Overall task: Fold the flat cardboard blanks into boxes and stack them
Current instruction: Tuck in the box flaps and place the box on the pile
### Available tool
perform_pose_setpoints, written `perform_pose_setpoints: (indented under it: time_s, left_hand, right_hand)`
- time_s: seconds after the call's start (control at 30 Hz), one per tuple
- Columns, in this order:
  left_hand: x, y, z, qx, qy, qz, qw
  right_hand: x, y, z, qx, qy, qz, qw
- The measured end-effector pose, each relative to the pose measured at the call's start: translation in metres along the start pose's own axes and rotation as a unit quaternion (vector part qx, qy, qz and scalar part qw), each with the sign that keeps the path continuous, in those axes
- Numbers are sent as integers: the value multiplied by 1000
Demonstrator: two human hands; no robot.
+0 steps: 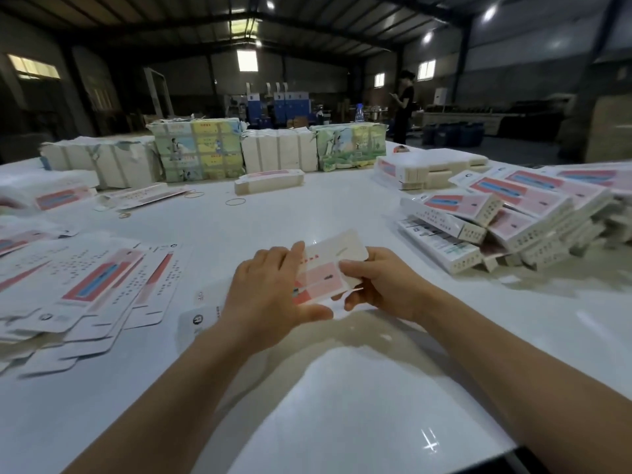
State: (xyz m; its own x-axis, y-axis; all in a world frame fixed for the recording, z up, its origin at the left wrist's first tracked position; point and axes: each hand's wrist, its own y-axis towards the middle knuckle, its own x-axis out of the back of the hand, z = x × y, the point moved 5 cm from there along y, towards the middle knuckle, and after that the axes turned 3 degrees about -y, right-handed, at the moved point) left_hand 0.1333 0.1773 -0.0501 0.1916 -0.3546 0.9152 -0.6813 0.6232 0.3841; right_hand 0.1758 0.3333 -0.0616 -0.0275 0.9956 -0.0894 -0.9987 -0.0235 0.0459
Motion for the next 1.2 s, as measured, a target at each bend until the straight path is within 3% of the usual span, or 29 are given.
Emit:
perform_pose_setpoints:
  time_s: [0.13, 0.23, 0.37, 0.5, 0.73, 0.93, 1.07, 1.2]
  left_hand:
    - [8, -2, 0, -11, -78, -73, 994]
    - [20, -5, -7, -50, -71, -135, 987]
    - [28, -7, -10, -91, 26, -171, 981]
    - [30, -7, -15, -90, 81, -156, 980]
    - [38, -9, -21, -81, 97, -195, 973]
    - [21, -5, 1, -25, 75, -76, 994]
    - [25, -5, 19, 27, -56, -72, 995]
    - [29, -5, 28, 70, -72, -102, 990]
  right_hand:
    - [-4, -3, 4, 9, 75, 69, 995]
    - [-5, -4, 6, 13, 105, 80, 991]
    - [1, -5, 10, 60, -66, 16, 996]
    - [3, -8, 14, 102, -158, -40, 981]
    - [7, -8, 11, 85, -156, -63, 982]
    - [12, -5, 11, 62, -100, -76, 990]
    - [16, -7, 18, 107, -12, -144, 984]
    - [21, -27, 30, 261, -127, -322, 901]
